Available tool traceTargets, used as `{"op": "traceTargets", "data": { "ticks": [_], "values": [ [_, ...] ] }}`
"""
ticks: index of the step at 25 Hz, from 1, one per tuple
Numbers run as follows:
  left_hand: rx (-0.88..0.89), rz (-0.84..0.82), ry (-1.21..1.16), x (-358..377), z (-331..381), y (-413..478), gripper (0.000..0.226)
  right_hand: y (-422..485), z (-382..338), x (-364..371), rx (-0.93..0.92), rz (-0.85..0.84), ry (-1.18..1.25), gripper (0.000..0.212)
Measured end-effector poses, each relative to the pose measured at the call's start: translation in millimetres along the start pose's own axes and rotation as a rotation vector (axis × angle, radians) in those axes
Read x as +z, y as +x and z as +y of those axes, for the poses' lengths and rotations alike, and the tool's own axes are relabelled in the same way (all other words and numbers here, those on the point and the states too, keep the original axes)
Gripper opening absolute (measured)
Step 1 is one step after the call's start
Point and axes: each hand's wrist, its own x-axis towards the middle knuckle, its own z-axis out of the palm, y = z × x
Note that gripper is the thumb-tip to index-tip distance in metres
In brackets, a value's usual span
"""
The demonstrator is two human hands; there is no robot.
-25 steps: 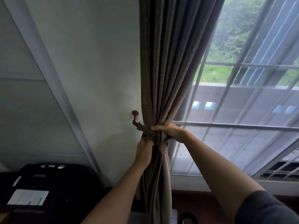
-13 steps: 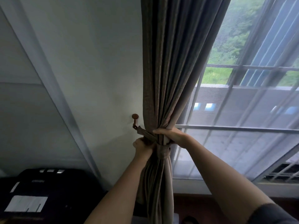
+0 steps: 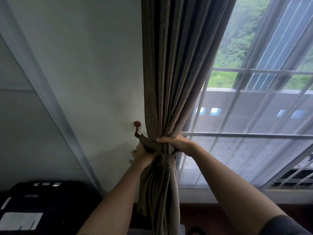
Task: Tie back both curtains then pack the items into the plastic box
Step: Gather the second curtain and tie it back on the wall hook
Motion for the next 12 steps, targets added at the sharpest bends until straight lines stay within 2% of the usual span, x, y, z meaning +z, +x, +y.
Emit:
{"op": "traceTargets", "data": {
  "ticks": [3,6,10,12],
  "values": [
    [0.047,0.051,0.315,-3.1,1.9,1.8,0.103,1.2,-0.6,-0.7,0.03,0.013,0.002,0.016],
    [0.101,0.07,0.408,-13.2,21.9,-25.5,0.104,0.7,-0.1,-1.4,0.035,0.012,0.002,0.012],
    [0.046,0.207,0.385,-13.7,29.2,-45.7,0.079,3.1,4.3,-0.7,0.022,0.04,0.002,0.013],
    [0.049,0.279,0.286,-6.3,32.7,-56.7,0.065,5.2,6.4,-0.6,0.025,0.05,0.001,0.01]
  ]
}}
